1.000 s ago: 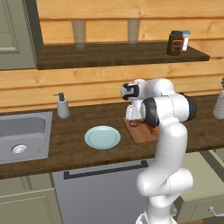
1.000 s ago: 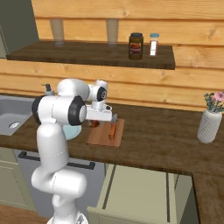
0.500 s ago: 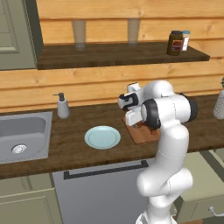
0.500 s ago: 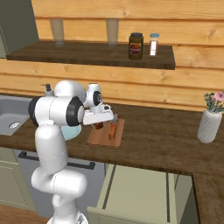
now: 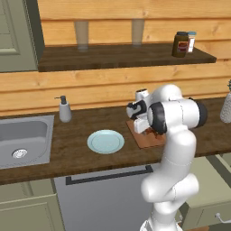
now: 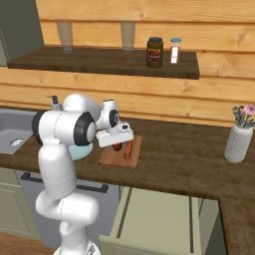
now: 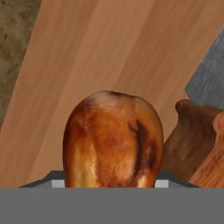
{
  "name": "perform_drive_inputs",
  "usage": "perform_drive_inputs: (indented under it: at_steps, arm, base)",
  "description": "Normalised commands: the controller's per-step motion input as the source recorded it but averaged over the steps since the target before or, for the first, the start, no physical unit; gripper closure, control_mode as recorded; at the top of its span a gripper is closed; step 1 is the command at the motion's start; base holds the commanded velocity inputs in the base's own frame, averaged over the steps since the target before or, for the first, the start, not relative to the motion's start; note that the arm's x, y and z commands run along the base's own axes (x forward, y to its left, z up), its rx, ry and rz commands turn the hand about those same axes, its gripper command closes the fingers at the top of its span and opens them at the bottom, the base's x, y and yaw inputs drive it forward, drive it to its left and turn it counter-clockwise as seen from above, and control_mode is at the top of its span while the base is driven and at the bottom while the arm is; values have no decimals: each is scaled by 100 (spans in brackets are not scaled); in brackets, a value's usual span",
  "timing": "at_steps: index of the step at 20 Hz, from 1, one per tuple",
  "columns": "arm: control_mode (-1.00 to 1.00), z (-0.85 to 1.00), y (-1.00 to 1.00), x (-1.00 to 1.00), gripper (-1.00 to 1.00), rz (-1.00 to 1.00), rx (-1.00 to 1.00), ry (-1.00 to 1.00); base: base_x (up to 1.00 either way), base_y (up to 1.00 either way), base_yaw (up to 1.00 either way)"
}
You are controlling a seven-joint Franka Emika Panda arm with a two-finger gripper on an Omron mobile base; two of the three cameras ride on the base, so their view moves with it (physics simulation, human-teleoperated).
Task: Pick up the knife from the drawer and place it on the cutting board. Then place the meat from the plate to the cutting board.
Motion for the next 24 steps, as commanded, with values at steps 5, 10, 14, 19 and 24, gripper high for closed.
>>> perform_drive_inputs:
  at_steps: [5,10,14,19,24]
  arm:
    - [-100,10,0,0,-100,0,0,-7]
    - [-100,39,4,-10,-100,0,0,-7]
    - [-100,58,28,-56,-100,0,-1,-11]
    - [-100,53,91,-79,-100,3,-16,-3]
    - [-100,45,100,-90,-100,7,-31,-7]
  base:
    - [0,0,0]
    - [0,0,0]
    - [0,0,0]
    - [0,0,0]
    - [0,0,0]
